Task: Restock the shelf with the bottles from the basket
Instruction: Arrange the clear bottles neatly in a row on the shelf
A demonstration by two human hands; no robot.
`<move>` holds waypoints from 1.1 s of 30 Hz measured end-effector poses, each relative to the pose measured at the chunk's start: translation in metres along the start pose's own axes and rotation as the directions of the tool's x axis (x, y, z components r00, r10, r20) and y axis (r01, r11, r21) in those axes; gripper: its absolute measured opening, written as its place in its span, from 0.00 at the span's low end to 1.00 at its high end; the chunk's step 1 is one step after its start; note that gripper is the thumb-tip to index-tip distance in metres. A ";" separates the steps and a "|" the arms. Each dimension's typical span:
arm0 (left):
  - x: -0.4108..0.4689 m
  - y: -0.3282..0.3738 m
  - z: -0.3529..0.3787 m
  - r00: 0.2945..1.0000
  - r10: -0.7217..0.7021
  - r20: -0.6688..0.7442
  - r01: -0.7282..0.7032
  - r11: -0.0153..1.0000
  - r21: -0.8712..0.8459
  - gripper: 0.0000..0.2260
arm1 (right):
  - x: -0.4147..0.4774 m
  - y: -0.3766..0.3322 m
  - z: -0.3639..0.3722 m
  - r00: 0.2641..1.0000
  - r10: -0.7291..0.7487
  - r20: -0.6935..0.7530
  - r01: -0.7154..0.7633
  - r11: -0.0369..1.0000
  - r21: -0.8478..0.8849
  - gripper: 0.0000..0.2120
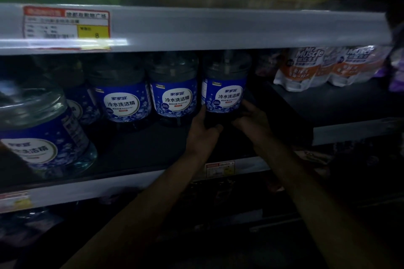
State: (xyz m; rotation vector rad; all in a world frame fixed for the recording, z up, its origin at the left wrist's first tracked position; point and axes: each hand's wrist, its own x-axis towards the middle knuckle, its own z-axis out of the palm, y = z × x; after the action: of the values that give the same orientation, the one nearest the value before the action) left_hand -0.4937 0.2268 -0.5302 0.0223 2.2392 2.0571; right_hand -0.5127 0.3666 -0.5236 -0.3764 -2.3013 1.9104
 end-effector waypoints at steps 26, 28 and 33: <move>-0.067 -0.023 -0.085 0.905 0.362 0.225 -0.335 0.277 0.901 0.38 | -0.087 -0.014 0.000 0.921 -0.285 0.267 0.377 0.469 -0.799 0.46; -0.074 -0.021 -0.098 0.882 0.421 0.211 -0.344 0.269 0.900 0.37 | -0.093 -0.019 0.009 0.906 -0.312 0.287 0.409 0.468 -0.783 0.47; -0.091 -0.011 -0.130 0.777 0.615 0.134 -0.378 0.286 0.881 0.31 | -0.106 -0.030 0.044 0.854 -0.373 0.364 0.513 0.482 -0.710 0.45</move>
State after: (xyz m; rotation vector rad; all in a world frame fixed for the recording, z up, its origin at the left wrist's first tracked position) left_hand -0.4135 0.0897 -0.5242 0.6964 3.5386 0.6773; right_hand -0.4250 0.2908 -0.4959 0.3332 -2.8564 0.5955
